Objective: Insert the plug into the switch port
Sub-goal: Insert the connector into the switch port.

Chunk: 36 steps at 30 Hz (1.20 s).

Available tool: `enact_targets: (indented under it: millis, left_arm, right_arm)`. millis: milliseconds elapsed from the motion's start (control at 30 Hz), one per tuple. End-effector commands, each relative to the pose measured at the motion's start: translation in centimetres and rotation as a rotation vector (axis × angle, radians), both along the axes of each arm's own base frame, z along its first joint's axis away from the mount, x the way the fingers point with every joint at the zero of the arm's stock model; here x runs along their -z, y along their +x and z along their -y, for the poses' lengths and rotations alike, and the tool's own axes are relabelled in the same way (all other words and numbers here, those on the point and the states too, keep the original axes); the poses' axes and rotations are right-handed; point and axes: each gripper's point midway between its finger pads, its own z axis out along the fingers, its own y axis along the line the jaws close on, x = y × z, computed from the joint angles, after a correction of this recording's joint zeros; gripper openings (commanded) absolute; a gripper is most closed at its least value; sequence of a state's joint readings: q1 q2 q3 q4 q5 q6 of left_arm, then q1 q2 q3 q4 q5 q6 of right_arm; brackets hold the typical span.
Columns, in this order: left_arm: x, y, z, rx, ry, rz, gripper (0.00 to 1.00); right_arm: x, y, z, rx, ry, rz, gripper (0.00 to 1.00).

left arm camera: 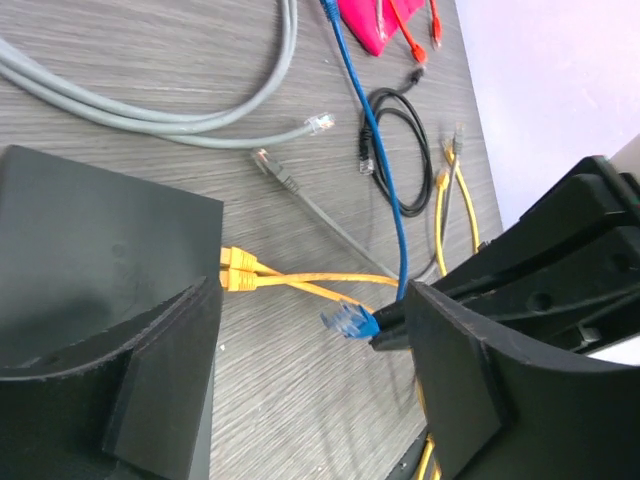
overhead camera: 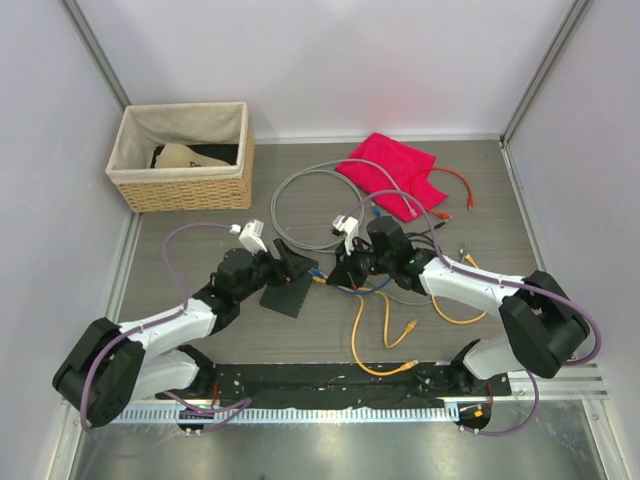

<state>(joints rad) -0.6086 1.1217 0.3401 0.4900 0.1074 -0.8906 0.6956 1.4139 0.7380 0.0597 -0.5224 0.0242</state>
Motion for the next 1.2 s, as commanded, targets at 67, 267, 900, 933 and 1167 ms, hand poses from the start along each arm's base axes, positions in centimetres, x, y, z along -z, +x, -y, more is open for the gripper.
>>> enact_targets:
  millis: [67,267,900,933,1167]
  left_arm:
    - [-3.6,0.9,2.7,0.064,-0.141,0.055,0.66]
    - [-3.8,0.6,3.2,0.075,-0.176,0.030,0.42]
    - [-1.8,0.1,0.6,-0.165,-0.241,-0.252,0.00]
    - [-1.7,0.1,0.5,-0.184,-0.248,-0.275,0.00]
    - [-2.8,-0.2,0.2,-0.210,-0.296,-0.315,0.00]
  right_arm:
    - [-3.7,0.3,-1.5,-0.006,0.157,0.037,0.01]
    - [-3.5,0.2,-1.4,-0.003,0.166,0.033,0.01]
    - [-5.5,0.2,-0.3,0.106,0.134,0.535,0.49]
    - [-5.6,0.0,-0.4,0.107,0.143,0.572,0.49]
    - [-7.5,-0.3,-1.7,0.162,0.245,0.768,0.51]
